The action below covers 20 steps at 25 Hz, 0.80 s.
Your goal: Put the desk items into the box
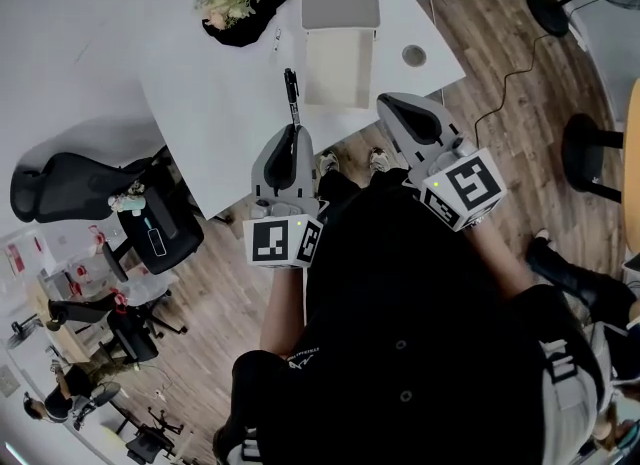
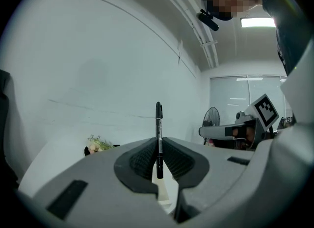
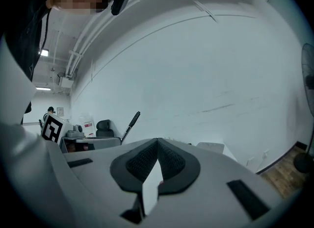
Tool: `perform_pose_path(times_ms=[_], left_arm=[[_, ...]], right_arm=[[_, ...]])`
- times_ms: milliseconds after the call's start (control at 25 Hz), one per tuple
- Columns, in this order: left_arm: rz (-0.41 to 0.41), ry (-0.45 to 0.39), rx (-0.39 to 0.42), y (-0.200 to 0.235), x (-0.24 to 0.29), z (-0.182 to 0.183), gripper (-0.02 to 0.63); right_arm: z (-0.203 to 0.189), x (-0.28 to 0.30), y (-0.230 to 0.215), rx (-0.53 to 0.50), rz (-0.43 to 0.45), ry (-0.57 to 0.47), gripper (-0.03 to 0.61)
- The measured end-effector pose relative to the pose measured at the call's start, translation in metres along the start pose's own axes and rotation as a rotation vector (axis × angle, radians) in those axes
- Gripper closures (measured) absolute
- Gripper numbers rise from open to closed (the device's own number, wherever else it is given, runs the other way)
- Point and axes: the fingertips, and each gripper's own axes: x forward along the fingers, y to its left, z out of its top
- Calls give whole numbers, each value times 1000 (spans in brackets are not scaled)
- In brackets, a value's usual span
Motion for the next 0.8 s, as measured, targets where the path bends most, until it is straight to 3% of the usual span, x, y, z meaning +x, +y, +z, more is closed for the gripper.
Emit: perform_pose_path(times_ms=[800], left_arm=[[-253,113,4,12,82,-20,569]], right_arm=[[-6,-8,-22,54,-315,-4,580]])
